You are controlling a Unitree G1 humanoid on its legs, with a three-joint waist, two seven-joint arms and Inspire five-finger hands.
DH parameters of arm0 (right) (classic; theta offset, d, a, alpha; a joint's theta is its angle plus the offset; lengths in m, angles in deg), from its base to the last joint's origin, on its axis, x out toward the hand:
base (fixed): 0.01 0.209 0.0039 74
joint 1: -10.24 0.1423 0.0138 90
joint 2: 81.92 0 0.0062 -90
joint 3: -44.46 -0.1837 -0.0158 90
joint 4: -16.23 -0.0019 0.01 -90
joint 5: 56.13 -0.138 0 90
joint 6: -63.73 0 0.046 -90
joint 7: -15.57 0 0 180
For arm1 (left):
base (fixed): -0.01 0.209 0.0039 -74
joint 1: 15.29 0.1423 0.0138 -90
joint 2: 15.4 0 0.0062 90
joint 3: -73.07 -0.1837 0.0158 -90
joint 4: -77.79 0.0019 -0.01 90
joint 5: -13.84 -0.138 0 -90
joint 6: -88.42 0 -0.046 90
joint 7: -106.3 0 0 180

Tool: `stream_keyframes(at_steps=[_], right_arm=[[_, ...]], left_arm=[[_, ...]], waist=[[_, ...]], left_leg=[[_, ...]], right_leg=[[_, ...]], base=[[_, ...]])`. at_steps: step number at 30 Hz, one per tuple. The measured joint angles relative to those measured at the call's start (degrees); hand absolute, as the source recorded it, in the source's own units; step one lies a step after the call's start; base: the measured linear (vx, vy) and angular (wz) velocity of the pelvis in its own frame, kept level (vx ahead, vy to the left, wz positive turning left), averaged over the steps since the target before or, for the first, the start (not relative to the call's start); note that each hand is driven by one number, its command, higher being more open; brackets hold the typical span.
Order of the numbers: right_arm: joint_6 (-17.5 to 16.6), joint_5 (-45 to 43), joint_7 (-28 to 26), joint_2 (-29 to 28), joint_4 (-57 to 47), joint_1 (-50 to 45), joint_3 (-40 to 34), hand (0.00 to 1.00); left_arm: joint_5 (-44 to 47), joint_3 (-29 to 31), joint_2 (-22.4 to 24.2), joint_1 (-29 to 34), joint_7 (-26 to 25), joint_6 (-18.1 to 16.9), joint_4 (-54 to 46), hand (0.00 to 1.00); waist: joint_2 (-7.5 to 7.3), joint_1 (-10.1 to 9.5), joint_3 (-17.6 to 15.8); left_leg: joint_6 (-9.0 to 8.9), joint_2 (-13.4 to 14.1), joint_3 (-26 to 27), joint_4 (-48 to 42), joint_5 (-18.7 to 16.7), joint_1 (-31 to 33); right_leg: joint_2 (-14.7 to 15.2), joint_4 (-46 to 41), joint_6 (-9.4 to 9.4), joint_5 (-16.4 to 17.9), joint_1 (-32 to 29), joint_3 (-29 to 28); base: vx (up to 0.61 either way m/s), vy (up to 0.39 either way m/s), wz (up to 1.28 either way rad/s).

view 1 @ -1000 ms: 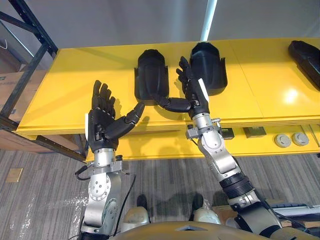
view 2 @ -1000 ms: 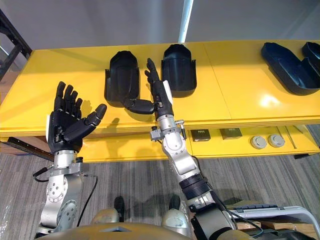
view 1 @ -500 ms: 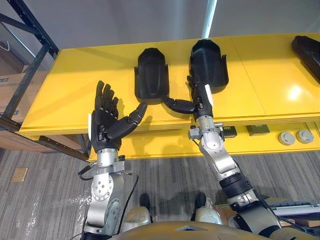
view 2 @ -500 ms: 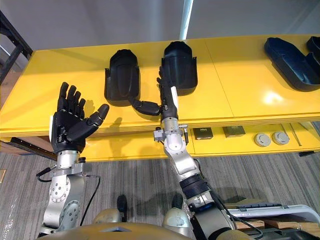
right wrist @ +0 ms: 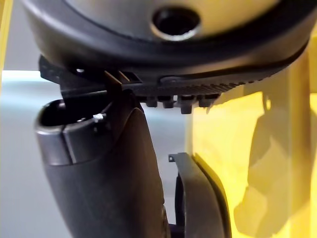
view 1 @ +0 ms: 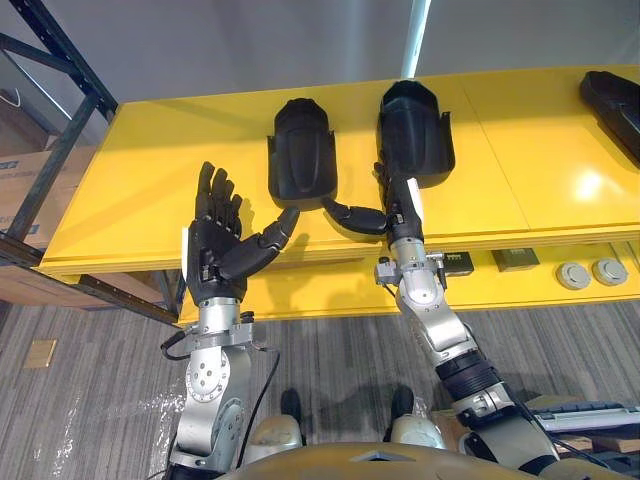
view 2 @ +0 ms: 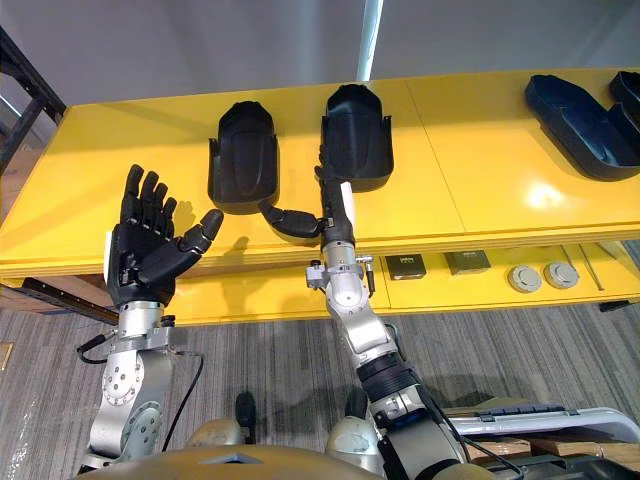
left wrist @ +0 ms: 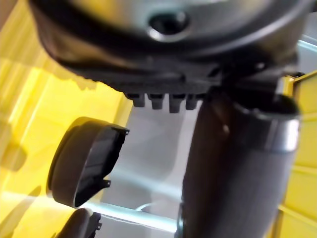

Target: Walk over and take three plastic housings, then place them on the shelf

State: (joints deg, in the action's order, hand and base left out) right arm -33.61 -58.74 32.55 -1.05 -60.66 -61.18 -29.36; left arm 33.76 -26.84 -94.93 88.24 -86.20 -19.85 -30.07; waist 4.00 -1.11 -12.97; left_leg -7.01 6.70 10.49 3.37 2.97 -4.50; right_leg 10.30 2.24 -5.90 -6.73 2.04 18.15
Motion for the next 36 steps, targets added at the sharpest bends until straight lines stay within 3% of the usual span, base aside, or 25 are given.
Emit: stream_keyframes(at_steps=[19,25,27,29,33,36], right_arm=[[0.4,0.7,2.5,-0.5,0.0,-0.5,-0.4,1.00],[-0.1,-0.2,-0.2,-0.5,0.0,-0.8,-1.1,1.00],[-2.2,-0.8,-2.1,-0.5,0.0,-1.0,-1.1,1.00],[-6.7,-2.0,-3.7,-0.5,-0.8,-1.6,-0.7,1.00],[-14.9,-9.3,-9.1,-0.4,-14.6,-4.7,-0.1,1.00],[-18.0,-9.6,-12.9,0.0,-21.9,-4.8,-0.3,1.00]], left_arm=[[0.0,-1.1,0.0,0.1,0.2,0.8,0.4,1.00],[0.0,-1.1,0.0,0.1,0.2,0.9,0.4,1.00],[0.0,-1.1,-0.1,0.3,0.1,0.9,0.4,1.00],[-0.3,-1.4,-0.1,0.5,-0.1,0.9,0.5,1.00],[-6.5,-1.5,-0.3,0.5,-2.1,1.3,0.7,1.00],[-10.1,-0.8,-1.0,0.4,-2.8,1.8,2.4,1.00]], waist=[[0.84,0.03,0.4],[0.99,0.02,0.5],[0.99,0.02,0.5],[0.99,0.06,0.5],[1.04,0.06,0.6],[1.33,0.74,0.8]], left_leg=[[0.00,0.0,0.3,0.0,0.0,-0.1],[0.00,0.0,0.3,0.0,0.0,-0.4],[0.00,0.0,0.3,0.0,0.0,-0.5],[-0.01,0.1,0.3,0.0,0.0,-0.6],[-0.13,0.0,0.4,0.0,-0.1,-0.6],[-0.12,0.0,0.3,0.0,-0.1,-0.4]], right_leg=[[-0.2,0.9,-0.22,-0.4,0.3,-0.3],[-0.2,0.9,-0.23,-0.4,0.6,-0.3],[-0.2,1.0,-0.23,-0.4,0.6,-0.3],[-0.3,1.1,-0.23,-0.4,0.8,-0.3],[-0.4,1.9,-0.28,-0.6,1.2,-0.3],[-0.3,2.0,-0.30,-0.7,1.0,-0.2]], base=[[0.00,0.000,0.00],[0.00,0.000,0.00],[0.00,0.000,0.00],[0.00,0.000,0.00],[0.00,0.000,0.00],[0.00,0.001,0.02]])
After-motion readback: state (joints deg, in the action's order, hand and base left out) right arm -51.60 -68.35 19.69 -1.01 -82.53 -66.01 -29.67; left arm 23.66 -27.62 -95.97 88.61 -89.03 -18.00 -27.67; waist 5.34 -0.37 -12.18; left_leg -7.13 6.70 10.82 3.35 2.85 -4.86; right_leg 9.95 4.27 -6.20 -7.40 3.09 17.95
